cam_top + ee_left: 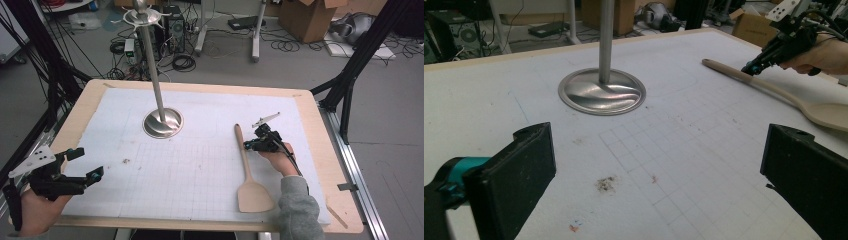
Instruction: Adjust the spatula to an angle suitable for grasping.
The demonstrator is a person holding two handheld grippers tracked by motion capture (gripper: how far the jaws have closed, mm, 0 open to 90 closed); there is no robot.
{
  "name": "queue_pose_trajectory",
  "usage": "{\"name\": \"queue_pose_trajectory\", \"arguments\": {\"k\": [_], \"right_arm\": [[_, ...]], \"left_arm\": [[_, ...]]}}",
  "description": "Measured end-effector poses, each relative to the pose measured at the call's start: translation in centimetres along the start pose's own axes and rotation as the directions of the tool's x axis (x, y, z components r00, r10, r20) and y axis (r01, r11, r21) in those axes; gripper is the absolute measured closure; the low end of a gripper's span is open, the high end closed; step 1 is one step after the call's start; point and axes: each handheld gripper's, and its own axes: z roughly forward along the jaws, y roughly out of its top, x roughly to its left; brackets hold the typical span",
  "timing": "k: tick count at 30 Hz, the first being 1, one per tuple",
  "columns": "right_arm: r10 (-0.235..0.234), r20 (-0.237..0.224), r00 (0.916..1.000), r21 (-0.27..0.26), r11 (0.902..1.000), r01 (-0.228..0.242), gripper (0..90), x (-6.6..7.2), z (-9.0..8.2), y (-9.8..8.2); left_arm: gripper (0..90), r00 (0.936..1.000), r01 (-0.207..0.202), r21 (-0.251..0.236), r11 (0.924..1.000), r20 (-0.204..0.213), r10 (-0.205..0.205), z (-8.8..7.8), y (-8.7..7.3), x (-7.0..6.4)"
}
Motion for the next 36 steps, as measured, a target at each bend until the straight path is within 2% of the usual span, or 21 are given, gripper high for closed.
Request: {"name": "queue_pose_trajectory", "arguments": {"k": [14,22,25,28,31,36], "right_arm": [[-0.064,-0.021,0.9978,0.029,0.9975,0.064,90.0,1.4,1.0,1.5],[-0.069,-0.018,0.9975,0.022,0.9974,0.069,90.0,1.5,1.0,1.6],[-0.055,-0.01,0.9984,-0.023,0.9982,0.055,90.0,1.4,0.1,1.6],[-0.05,-0.016,0.9986,-0.043,0.9979,0.049,90.0,1.6,-1.1,1.6],[-0.066,-0.016,0.9977,-0.062,0.9959,0.065,90.0,2.3,-2.1,1.5],[-0.109,-0.011,0.9939,-0.102,0.9889,0.108,90.0,4.1,-3.6,1.4]], "left_arm": [[1.7,1.0,0.005,0.002,1.0,-0.005,-0.005,-0.2,-0.1,0.1],[1.7,1.0,0.005,0.006,1.0,-0.005,-0.005,-0.1,-0.2,0.0],[1.7,1.0,0.007,0.006,1.0,-0.003,-0.007,-0.1,-0.2,0.1],[1.7,1.0,0.005,0.008,1.0,-0.003,-0.005,-0.1,-0.2,0.1],[1.7,1.0,0.007,0.005,1.0,-0.005,-0.007,-0.1,-0.2,0.1],[1.7,1.0,0.008,0.001,1.0,-0.004,-0.008,-0.1,-0.1,0.1]]}}
